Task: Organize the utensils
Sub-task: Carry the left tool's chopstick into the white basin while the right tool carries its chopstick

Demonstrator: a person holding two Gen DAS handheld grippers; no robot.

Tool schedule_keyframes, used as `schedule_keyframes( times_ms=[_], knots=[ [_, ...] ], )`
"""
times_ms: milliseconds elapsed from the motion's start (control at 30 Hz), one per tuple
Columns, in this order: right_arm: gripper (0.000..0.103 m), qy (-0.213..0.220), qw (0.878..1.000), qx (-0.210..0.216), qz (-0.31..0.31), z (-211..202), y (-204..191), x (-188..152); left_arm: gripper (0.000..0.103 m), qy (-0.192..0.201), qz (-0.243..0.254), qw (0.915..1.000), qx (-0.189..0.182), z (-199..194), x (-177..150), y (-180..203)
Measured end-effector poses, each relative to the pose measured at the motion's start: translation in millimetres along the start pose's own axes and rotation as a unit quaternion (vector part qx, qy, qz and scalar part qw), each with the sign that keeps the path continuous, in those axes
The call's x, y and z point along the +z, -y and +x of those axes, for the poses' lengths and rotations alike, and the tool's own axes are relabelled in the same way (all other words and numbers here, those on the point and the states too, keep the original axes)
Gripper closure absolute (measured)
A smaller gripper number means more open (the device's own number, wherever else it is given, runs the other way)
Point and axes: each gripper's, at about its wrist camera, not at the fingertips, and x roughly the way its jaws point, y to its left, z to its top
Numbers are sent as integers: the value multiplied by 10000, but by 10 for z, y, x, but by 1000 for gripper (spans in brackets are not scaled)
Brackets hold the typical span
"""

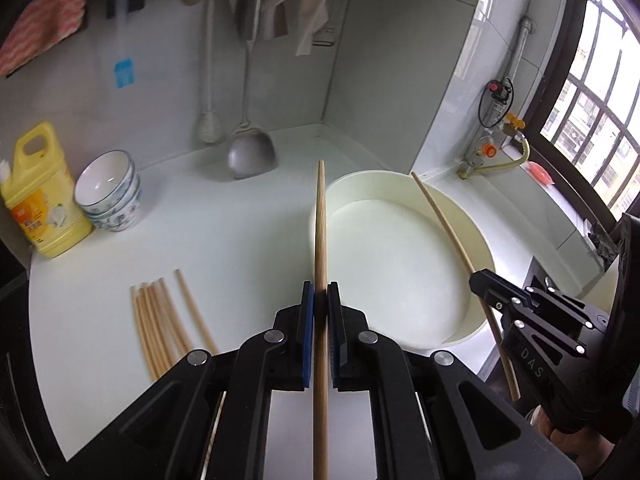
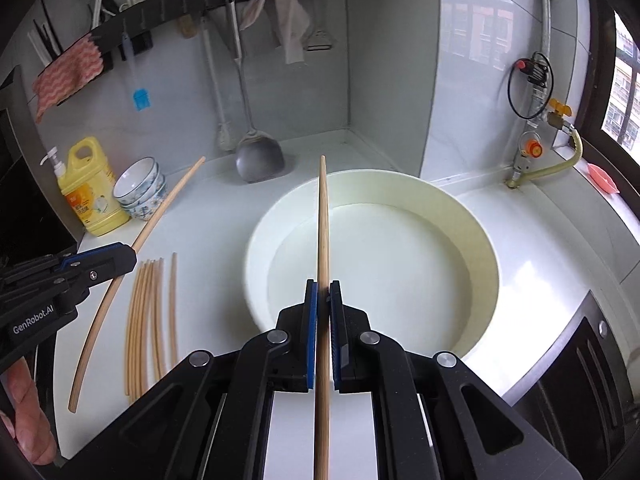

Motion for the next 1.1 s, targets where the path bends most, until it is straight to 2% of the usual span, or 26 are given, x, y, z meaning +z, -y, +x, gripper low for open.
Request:
schedule_keyframes(
  times_ms=[167, 367, 667, 833, 1100],
  knots=[
    [97, -138, 9998, 22, 138, 257, 500, 88, 96, -127, -19, 9999, -111, 411, 213, 438],
    [97, -364, 9988, 231, 225, 638, 801, 176, 96, -353, -119, 9993, -61, 964, 334, 746],
    [97, -915, 9943, 498, 238, 1229, 1012, 275, 96, -899, -299, 9953, 183, 1676, 333, 820],
    [97, -1226, 9904, 584, 241, 1470, 1064, 296, 96, -1135, -322, 9926, 297, 1933, 318, 814],
    [97, -1428, 9872, 677, 198, 1683, 1058, 282, 96, -1376, -445, 9884, 465, 2194, 249, 732]
  ],
)
